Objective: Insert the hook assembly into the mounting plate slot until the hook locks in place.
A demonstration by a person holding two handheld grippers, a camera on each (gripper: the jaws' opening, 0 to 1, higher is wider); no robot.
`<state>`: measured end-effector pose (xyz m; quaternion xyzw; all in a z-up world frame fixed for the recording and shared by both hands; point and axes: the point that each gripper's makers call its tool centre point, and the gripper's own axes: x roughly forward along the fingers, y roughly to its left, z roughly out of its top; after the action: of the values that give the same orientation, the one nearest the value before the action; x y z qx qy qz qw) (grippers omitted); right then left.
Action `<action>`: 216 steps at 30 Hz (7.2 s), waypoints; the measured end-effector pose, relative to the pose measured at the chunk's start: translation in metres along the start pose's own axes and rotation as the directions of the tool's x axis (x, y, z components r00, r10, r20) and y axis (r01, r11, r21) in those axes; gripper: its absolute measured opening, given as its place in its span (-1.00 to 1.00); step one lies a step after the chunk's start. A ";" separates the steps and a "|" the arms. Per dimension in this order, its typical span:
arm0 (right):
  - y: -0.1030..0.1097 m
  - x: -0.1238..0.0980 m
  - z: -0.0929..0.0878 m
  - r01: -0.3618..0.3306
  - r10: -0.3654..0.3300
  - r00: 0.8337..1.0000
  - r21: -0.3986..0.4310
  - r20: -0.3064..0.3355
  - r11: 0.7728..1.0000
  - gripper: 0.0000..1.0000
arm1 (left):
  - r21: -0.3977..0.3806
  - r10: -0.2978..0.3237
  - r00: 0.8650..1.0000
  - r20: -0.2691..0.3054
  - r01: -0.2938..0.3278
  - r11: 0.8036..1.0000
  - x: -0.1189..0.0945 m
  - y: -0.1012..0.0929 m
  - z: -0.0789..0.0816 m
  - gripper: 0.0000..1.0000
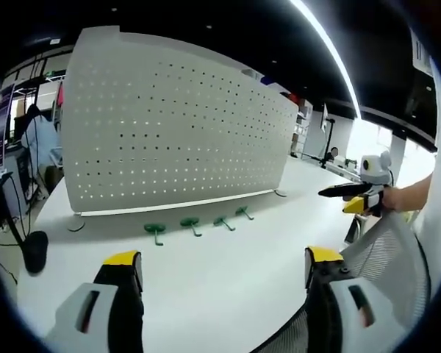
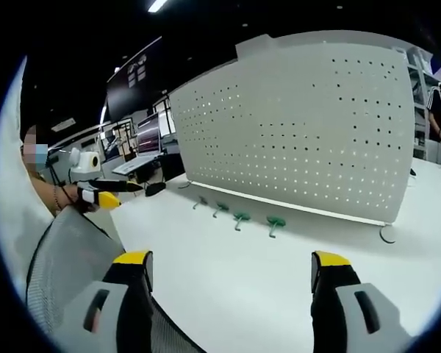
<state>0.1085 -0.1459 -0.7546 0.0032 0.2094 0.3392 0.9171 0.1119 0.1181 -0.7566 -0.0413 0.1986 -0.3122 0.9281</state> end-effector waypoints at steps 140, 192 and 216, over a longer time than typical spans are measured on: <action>-0.003 0.016 -0.026 -0.072 0.065 0.984 -0.037 -0.167 0.997 0.69 | 0.429 -0.084 0.535 -0.841 0.753 0.498 0.139 0.127 -0.057 0.38; 0.000 0.019 -0.011 -0.060 0.061 0.993 0.011 -0.098 0.998 0.69 | 0.404 -0.070 0.565 -0.822 0.665 0.628 0.149 0.132 -0.050 -0.66; 0.000 0.019 -0.004 -0.055 0.057 0.995 0.023 -0.080 0.998 0.67 | 0.465 0.006 0.629 -0.777 0.568 0.679 0.153 0.137 -0.048 -0.93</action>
<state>0.1197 -0.1348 -0.7654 0.0052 0.2495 0.3625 0.8980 0.2813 0.1385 -0.8802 0.3923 0.4109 -0.5044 0.6502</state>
